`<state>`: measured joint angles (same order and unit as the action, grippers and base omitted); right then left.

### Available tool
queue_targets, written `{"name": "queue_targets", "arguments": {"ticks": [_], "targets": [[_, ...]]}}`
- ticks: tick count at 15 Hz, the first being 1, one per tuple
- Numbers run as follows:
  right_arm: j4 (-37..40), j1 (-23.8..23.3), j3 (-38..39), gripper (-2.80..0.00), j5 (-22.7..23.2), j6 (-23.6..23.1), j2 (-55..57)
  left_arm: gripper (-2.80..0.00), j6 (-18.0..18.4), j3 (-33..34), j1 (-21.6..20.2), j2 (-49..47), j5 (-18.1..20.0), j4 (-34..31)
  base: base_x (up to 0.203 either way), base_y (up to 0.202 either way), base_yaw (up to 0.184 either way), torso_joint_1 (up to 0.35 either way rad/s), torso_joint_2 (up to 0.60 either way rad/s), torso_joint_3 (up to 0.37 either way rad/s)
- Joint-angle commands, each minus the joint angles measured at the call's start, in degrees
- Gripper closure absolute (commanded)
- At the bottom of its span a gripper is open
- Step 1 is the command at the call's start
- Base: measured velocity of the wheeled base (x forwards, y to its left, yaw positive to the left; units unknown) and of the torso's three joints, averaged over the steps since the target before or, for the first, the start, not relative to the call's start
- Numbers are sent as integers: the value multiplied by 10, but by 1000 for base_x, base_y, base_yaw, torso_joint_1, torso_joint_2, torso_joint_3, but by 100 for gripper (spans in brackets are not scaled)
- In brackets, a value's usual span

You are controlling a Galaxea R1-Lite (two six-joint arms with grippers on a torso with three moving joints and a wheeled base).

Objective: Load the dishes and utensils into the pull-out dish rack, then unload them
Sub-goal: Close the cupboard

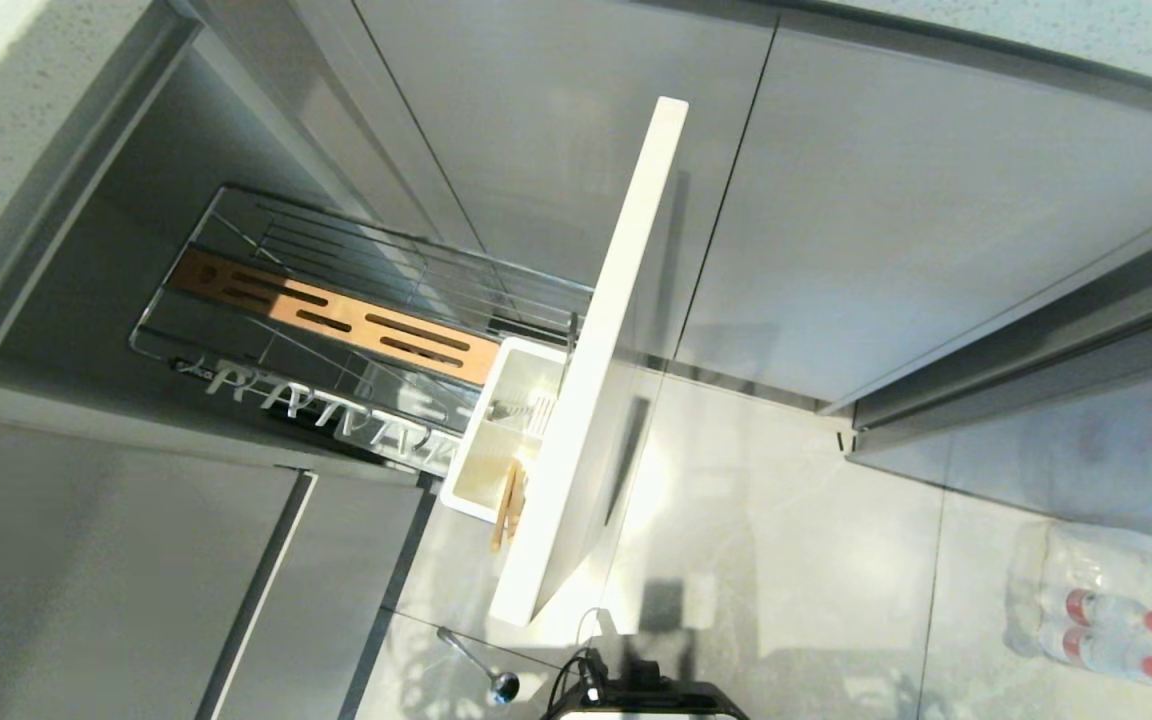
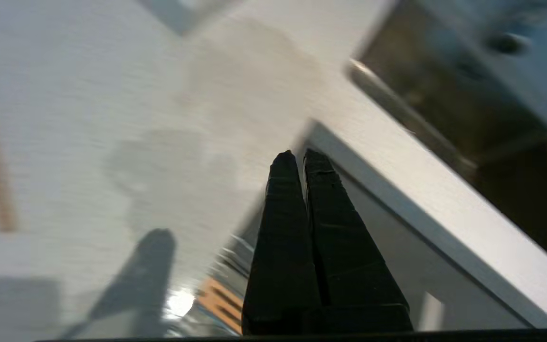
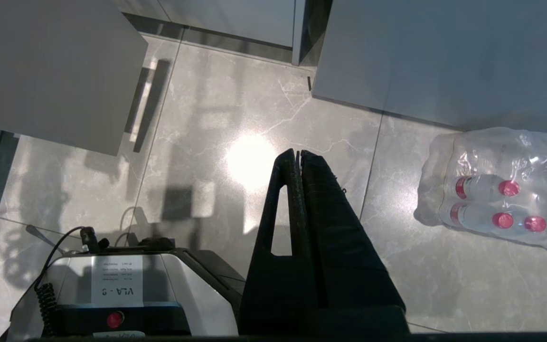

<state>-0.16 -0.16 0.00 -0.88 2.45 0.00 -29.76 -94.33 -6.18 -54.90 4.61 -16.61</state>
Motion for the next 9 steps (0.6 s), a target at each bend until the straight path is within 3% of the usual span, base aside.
{"name": "queue_targets", "arguments": {"ticks": [1, 4, 7, 9], "targets": [[0, 0, 0, 0, 0, 0, 1, 0, -1, 18, 89, 32, 16, 3, 0, 0, 0, 0, 0, 0], [0, 0, 0, 0, 0, 0, 1, 0, -1, 10, 242, 14, 66, -63, 0, 0, 0, 0, 0, 0], [0, 0, 0, 0, 0, 0, 0, 0, -4, -11, 391, -55, 90, -162, 0, 0, 0, 0, 0, 0], [0, 0, 0, 0, 0, 0, 1, 0, -5, -31, 435, -119, 109, -233, 0, 0, 0, 0, 0, 0]]}}
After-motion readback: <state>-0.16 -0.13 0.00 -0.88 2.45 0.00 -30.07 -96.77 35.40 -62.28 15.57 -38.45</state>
